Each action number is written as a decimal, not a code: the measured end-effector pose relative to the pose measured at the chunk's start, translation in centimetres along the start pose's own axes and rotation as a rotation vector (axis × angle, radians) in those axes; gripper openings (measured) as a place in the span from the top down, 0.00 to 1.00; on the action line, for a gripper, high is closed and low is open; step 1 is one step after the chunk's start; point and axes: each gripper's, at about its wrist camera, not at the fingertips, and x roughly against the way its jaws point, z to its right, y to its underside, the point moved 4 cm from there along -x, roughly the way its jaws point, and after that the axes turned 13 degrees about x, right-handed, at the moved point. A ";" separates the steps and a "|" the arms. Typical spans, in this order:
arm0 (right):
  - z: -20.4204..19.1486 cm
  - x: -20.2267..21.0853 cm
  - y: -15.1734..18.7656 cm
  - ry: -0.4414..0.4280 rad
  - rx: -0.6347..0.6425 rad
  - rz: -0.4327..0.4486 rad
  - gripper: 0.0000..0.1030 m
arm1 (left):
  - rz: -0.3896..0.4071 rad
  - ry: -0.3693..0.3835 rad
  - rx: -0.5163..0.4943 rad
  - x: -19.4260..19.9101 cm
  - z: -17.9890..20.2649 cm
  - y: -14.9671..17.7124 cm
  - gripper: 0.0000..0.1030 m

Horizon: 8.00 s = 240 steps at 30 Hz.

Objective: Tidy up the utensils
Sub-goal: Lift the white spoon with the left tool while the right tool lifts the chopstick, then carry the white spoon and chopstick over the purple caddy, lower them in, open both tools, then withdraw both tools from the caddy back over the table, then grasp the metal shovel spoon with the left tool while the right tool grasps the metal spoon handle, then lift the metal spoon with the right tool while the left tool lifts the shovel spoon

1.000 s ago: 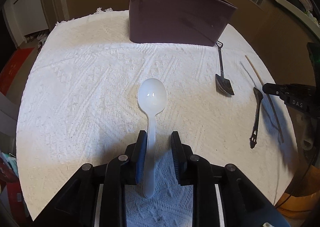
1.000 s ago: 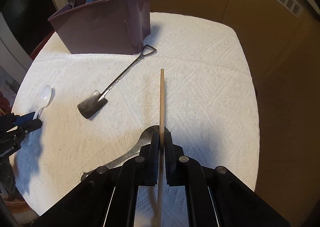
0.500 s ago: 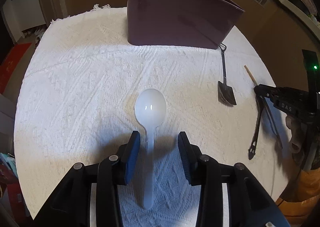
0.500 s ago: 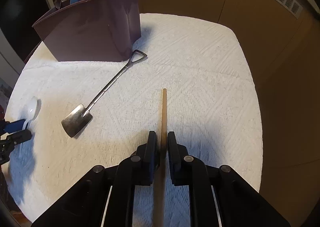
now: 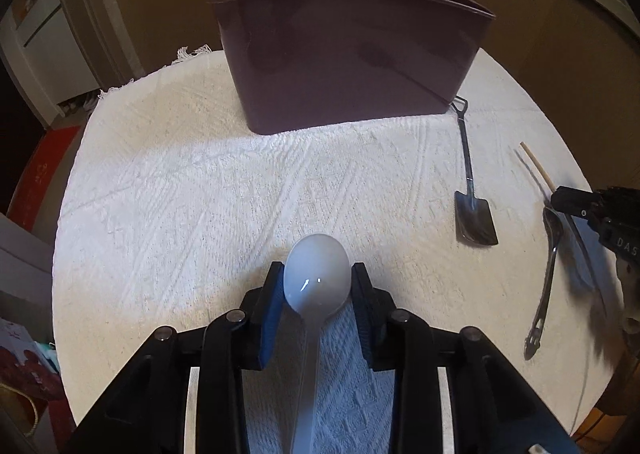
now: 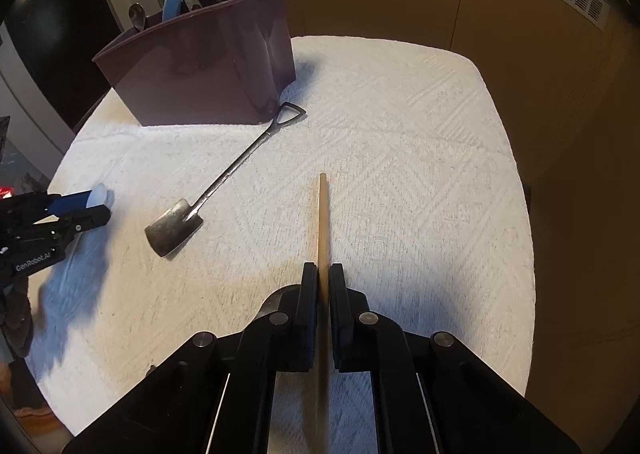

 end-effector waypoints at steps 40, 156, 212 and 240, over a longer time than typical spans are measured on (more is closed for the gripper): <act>-3.4 14.5 -22.0 0.049 0.126 0.922 0.94 | 0.829 0.369 0.156 14.7 0.8 -17.9 0.71; -5.2 -2.4 -0.6 0.073 -0.058 0.050 0.48 | 0.010 0.082 0.104 3.6 -2.0 7.1 0.69; -8.1 7.0 -2.1 0.088 0.160 0.280 0.72 | -0.031 0.095 -0.051 5.7 0.5 5.2 0.49; -6.3 5.7 -1.0 0.046 0.116 0.285 0.72 | 0.028 0.039 -0.137 -0.6 3.9 -1.4 0.80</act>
